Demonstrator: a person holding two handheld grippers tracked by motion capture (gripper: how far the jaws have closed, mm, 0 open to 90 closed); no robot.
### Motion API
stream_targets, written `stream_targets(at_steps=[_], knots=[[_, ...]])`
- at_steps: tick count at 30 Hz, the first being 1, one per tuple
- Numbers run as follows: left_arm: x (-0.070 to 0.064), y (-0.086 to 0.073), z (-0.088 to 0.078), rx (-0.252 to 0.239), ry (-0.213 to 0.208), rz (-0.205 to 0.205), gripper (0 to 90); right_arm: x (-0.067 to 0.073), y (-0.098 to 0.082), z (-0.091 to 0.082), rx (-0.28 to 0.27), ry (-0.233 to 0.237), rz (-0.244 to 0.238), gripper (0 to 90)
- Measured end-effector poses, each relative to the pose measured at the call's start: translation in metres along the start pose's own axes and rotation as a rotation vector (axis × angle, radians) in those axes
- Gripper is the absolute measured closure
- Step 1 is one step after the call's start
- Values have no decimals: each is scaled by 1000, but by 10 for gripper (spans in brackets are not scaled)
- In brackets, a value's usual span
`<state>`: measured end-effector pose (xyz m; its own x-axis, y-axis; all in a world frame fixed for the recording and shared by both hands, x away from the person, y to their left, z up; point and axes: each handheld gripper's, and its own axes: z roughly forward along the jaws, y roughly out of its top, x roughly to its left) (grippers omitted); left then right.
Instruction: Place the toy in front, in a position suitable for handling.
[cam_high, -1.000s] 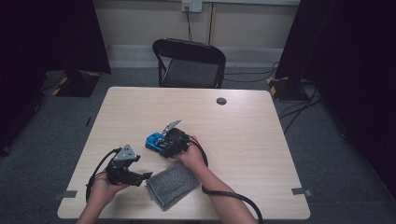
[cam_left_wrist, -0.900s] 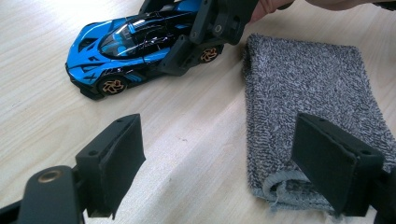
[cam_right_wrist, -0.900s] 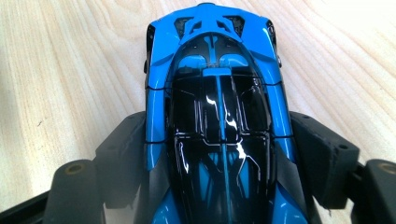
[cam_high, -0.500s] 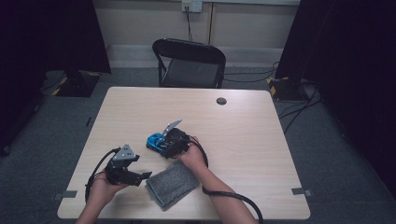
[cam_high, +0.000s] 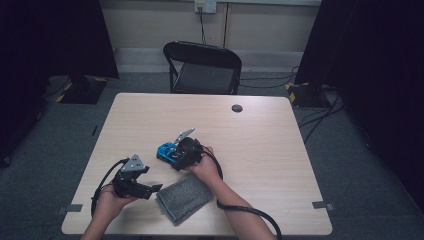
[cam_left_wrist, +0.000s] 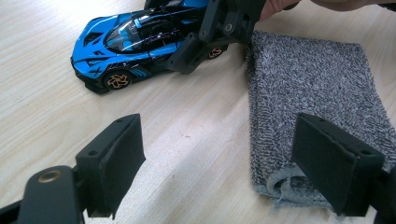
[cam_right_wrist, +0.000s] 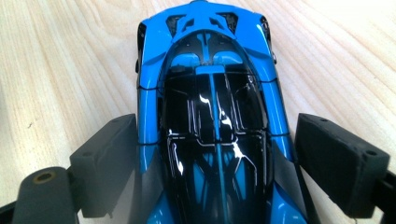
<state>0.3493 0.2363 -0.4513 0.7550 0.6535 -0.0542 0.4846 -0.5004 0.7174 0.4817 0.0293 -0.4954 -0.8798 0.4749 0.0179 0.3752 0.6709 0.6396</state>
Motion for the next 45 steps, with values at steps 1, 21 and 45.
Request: stream_targets(at_steps=[1, 21, 45], knots=[[0, 0, 0, -1, -1, -1, 165, -1, 0, 0, -2, 0, 3, 139], [0, 0, 2, 7, -7, -4, 166, -2, 10, 2, 17, 19, 25, 137], [2, -1, 1, 2, 2, -11, 166, -1, 12, 0, 43, 23, 12, 263]])
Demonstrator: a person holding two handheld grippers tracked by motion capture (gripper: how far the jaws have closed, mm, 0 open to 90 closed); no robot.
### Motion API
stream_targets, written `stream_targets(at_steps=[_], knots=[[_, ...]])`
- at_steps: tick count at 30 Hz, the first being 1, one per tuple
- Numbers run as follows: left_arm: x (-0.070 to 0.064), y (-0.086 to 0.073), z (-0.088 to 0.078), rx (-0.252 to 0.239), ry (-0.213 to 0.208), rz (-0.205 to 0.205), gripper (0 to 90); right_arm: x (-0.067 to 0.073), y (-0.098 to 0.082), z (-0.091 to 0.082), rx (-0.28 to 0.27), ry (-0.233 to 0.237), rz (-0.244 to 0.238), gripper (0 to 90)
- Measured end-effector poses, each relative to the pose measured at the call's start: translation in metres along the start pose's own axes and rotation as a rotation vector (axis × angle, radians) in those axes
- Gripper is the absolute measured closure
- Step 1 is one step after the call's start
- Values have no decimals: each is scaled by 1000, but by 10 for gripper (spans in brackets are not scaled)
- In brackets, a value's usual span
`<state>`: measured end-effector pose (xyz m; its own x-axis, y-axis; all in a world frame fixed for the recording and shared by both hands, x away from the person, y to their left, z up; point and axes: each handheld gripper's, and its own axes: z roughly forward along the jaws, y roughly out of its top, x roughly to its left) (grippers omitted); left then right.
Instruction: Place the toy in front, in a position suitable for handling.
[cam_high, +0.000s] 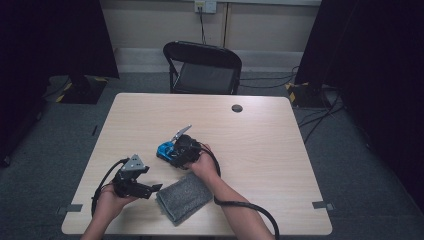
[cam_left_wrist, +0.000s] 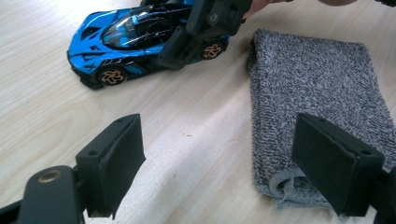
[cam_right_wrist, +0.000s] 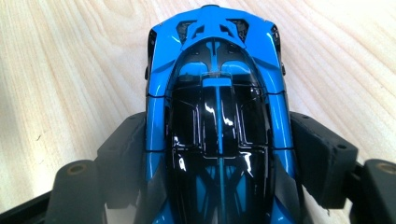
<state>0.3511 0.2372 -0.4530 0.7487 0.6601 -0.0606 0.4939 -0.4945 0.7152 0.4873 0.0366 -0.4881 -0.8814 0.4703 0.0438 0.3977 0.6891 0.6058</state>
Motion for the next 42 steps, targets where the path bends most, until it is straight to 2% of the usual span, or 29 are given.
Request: stream_targets(at_steps=[2, 3, 6, 8, 14, 27, 35, 36, 37, 42], knots=[[0, 0, 0, -1, 0, -2, 166, -1, 0, -1, 1, 2, 2, 265], [0, 0, 0, -2, 0, 0, 166, -1, 2, -5, -15, 2, 11, 283], [0, 1, 0, 0, -2, 0, 166, -2, 5, -7, 23, -5, -8, 284], [-2, 1, 0, -4, -3, -2, 166, -3, 4, -9, 32, 3, 8, 284], [-1, 1, -1, -6, 2, 2, 166, -7, 3, -14, 32, 0, 23, 284], [-2, 2, 0, -4, 0, 3, 166, -26, -6, -42, 6, -27, 58, 284], [-4, 3, 0, -6, -3, 7, 166, -39, -33, -60, 1, -36, 82, 284], [-4, 3, 1, -5, -5, 6, 166, -43, -42, -67, 0, -43, 89, 284], [-4, 3, 1, -5, -5, 6, 166, -43, -42, -67, 0, -43, 89, 284], [-5, 3, 3, 5, -9, 7, 166, -52, -64, -82, 0, -67, 110, 283]])
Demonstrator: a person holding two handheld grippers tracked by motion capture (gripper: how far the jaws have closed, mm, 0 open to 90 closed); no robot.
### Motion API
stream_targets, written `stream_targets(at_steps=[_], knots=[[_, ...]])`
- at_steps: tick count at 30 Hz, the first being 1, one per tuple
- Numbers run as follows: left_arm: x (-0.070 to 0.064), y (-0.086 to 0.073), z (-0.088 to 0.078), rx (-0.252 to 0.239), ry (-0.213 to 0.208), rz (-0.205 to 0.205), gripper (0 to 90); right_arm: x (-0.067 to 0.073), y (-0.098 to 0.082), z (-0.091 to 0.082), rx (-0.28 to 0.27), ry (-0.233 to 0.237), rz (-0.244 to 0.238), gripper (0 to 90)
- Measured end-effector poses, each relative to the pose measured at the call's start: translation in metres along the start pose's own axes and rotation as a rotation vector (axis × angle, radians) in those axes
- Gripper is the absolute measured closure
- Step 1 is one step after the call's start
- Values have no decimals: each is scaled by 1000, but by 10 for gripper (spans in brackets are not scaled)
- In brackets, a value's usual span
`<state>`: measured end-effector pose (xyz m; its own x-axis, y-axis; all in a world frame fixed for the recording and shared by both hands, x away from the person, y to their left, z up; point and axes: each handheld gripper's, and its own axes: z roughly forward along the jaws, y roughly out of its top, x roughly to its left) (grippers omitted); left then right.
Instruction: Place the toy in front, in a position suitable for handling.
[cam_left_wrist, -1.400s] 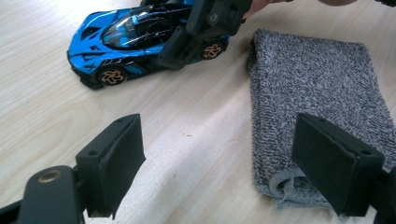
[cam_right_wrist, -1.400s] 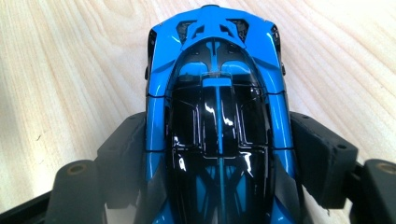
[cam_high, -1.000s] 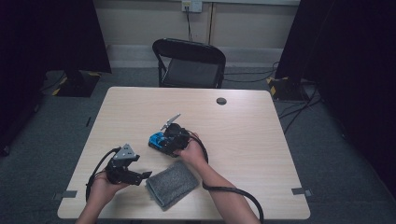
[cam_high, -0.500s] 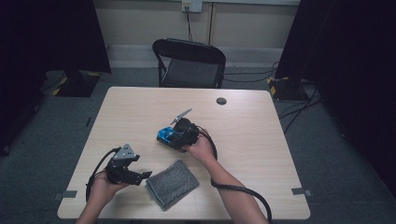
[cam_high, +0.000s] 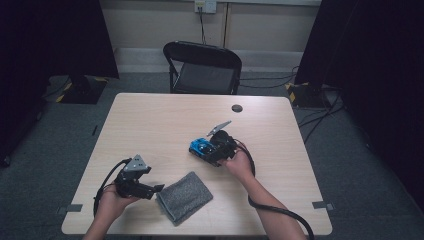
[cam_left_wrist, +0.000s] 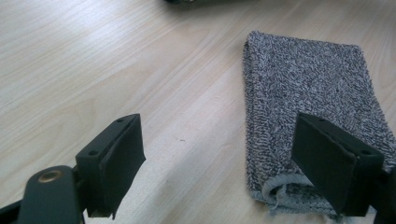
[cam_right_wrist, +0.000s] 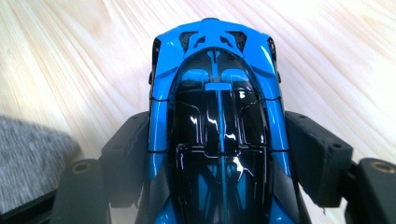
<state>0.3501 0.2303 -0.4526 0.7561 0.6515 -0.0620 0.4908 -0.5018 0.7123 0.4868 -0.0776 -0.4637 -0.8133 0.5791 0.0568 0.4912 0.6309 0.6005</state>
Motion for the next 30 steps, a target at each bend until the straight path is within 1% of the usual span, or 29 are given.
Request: stream_targets(at_steps=[1, 2, 4, 5, 6, 7, 8, 9, 10, 11, 13, 16, 17, 19, 23, 25, 26, 27, 29, 30], knots=[[-1, 0, 1, 0, -1, -2, 166, 0, 0, 0, 0, 0, 0, 283], [-2, 1, 2, 0, -3, 1, 166, -5, -8, -4, 3, -14, 3, 283], [-4, 2, 3, 3, -6, 8, 166, -8, -14, -5, 6, -20, 4, 283], [-4, 2, 3, 3, -6, 8, 166, -8, -14, -5, 6, -20, 4, 283], [-5, 3, 4, 6, -11, 8, 166, -11, -21, -6, 10, -23, 9, 283], [-6, 3, 5, 7, -12, 8, 166, -11, -23, -6, 14, -29, 9, 283], [-6, 3, 5, 7, -12, 8, 166, -11, -23, -6, 14, -29, 9, 283], [-6, 4, 6, 11, -14, 13, 166, -14, -29, -7, 15, -27, 9, 283], [-7, 4, 7, 14, -18, 16, 166, -14, -30, -7, 9, -23, 8, 282], [-7, 3, 7, 15, -21, 16, 166, -15, -32, -8, 9, -23, 3, 282], [-8, 4, 8, 18, -25, 16, 166, -15, -34, -8, -1, -17, 7, 282], [-9, 4, 9, 18, -25, 18, 166, -15, -36, -8, 1, -19, -8, 281], [-9, 4, 9, 17, -25, 18, 166, -17, -39, -7, -2, -7, 3, 280], [-10, 4, 8, 16, -27, 17, 166, -18, -41, -7, -16, -5, 1, 279], [-10, 3, 9, 13, -35, 13, 166, -18, -43, -7, -29, -6, -7, 277], [-9, 2, 10, 17, -39, 9, 166, -16, -43, -6, -23, -17, -24, 268], [-9, 2, 10, 19, -39, 12, 166, -16, -43, -6, -23, -17, -24, 268], [-9, 2, 11, 20, -42, 13, 166, -16, -43, -6, -26, -19, -23, 245], [-10, 3, 10, 15, -42, 9, 166, -15, -43, -7, -36, -35, -38, 201], [-10, 3, 10, 15, -44, 6, 166, -15, -43, -8, -32, -39, -39, 176]])
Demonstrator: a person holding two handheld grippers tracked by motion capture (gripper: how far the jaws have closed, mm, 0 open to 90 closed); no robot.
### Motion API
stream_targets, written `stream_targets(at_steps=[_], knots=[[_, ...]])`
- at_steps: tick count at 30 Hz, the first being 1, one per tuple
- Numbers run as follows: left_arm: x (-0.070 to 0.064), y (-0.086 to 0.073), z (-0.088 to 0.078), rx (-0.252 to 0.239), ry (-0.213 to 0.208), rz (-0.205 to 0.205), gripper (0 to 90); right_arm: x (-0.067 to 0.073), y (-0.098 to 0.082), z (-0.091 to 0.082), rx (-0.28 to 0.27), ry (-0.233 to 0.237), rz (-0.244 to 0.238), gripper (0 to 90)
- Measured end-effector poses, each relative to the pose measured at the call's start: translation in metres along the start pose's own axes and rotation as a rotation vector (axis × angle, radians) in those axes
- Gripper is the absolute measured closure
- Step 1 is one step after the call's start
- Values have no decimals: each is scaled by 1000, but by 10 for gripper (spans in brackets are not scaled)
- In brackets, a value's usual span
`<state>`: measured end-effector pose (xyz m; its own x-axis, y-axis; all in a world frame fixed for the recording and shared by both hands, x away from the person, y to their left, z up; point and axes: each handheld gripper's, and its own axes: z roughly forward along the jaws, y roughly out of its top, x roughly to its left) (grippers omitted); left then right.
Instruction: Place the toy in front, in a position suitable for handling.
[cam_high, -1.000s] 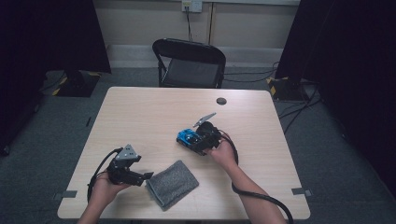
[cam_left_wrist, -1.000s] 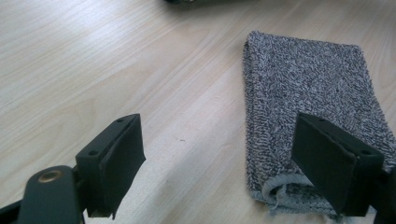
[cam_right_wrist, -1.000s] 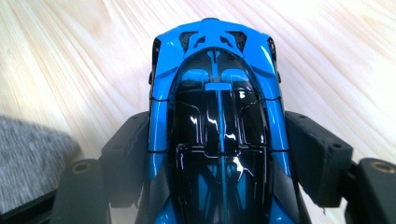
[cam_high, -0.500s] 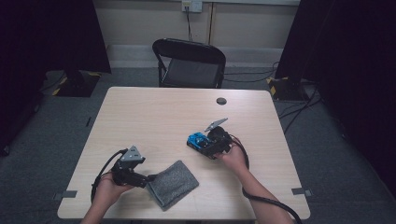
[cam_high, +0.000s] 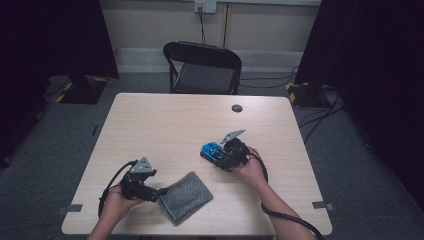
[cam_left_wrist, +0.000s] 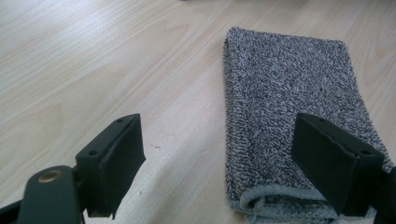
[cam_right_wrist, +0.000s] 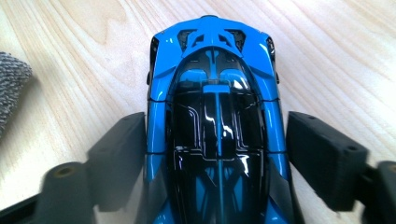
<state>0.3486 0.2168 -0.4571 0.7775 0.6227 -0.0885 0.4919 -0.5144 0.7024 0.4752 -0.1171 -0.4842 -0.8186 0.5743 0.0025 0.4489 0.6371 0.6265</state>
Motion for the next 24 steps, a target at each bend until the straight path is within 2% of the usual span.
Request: stream_targets(at_steps=[2, 5, 8, 11, 15, 18, 21, 24], knots=[[0, 0, -1, 1, 4, 4, 166, 0, -2, -1, 10, 10, 3, 148], [0, 0, -1, -4, 3, 3, 166, 1, -5, -4, -1, -1, 3, 139], [0, 1, -2, -7, 4, 5, 166, -2, -14, -14, -33, -13, 37, 135], [-1, 2, -1, -8, 0, 1, 166, -5, -21, -21, -64, 18, 70, 135], [-5, 5, 0, -12, -6, 14, 165, -1, -31, -24, -70, -2, 73, 135], [-8, 7, 2, -7, -6, 22, 166, 1, -38, -23, -69, 2, 63, 135], [-9, 7, 2, -7, -8, 23, 166, 3, -44, -21, -83, -20, 60, 137], [-9, 7, 2, -7, -8, 22, 166, 4, -50, -21, -88, -19, 56, 135]])
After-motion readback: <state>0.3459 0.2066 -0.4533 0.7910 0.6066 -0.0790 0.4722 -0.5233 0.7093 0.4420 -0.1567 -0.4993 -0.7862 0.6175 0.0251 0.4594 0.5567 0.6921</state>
